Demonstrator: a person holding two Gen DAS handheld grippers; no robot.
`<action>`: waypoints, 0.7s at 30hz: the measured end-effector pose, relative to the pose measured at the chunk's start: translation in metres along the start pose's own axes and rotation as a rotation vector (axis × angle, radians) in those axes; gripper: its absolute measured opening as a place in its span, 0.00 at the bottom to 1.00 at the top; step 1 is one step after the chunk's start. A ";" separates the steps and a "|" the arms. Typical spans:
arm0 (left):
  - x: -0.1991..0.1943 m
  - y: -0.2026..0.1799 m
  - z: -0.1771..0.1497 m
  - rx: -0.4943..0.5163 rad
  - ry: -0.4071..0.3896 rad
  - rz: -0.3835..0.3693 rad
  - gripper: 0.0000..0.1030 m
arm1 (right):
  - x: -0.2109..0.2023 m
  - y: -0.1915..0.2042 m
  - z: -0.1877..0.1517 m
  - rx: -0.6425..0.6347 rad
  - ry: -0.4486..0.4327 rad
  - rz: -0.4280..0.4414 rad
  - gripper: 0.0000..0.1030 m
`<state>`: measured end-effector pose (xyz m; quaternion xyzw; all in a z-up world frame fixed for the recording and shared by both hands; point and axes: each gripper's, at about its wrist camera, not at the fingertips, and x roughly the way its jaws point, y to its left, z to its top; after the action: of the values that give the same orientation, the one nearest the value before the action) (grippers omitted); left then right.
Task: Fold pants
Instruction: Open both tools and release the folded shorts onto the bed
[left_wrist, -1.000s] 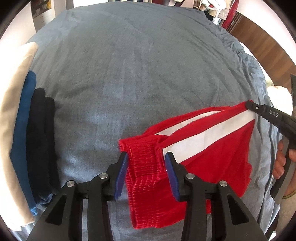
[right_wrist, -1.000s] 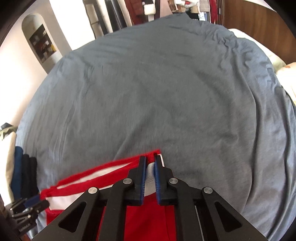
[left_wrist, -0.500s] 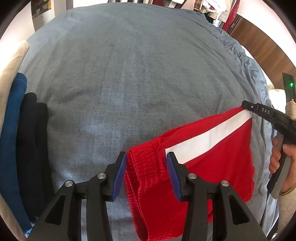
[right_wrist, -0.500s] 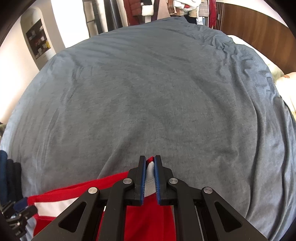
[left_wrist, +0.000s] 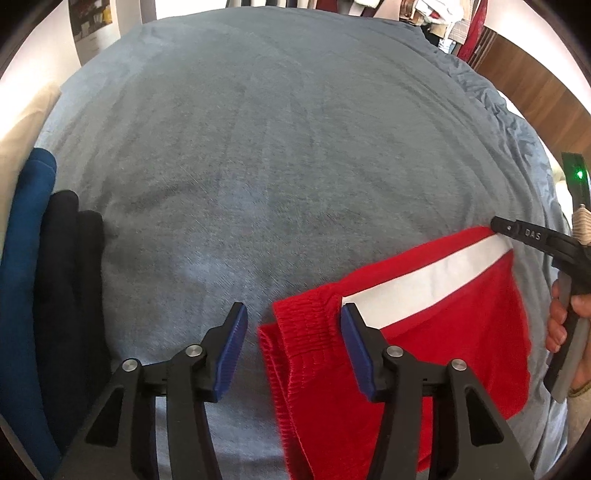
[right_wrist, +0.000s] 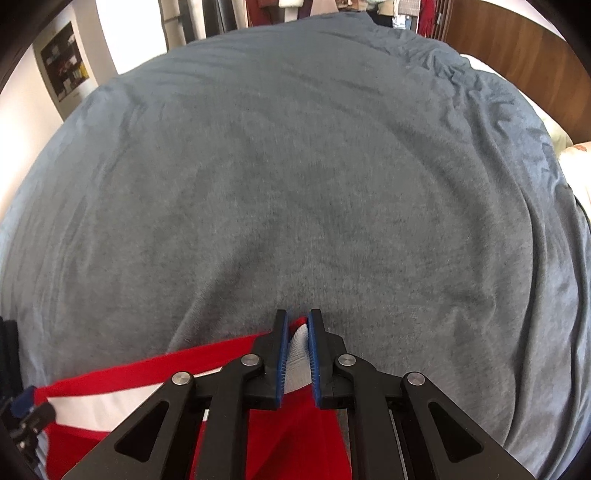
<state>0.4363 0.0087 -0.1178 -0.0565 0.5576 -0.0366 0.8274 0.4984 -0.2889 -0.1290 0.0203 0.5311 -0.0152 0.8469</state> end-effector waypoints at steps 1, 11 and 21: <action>-0.001 0.001 0.001 -0.003 -0.002 0.002 0.51 | 0.000 0.000 0.000 0.002 0.004 -0.006 0.19; -0.056 -0.011 -0.003 0.096 -0.150 0.113 0.68 | -0.064 -0.012 -0.016 0.039 -0.072 -0.099 0.42; -0.086 -0.019 -0.066 0.138 -0.078 -0.002 0.68 | -0.122 -0.024 -0.096 0.131 -0.026 0.018 0.45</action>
<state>0.3431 -0.0028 -0.0610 -0.0013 0.5211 -0.0737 0.8503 0.3576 -0.3071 -0.0612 0.0800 0.5176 -0.0426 0.8508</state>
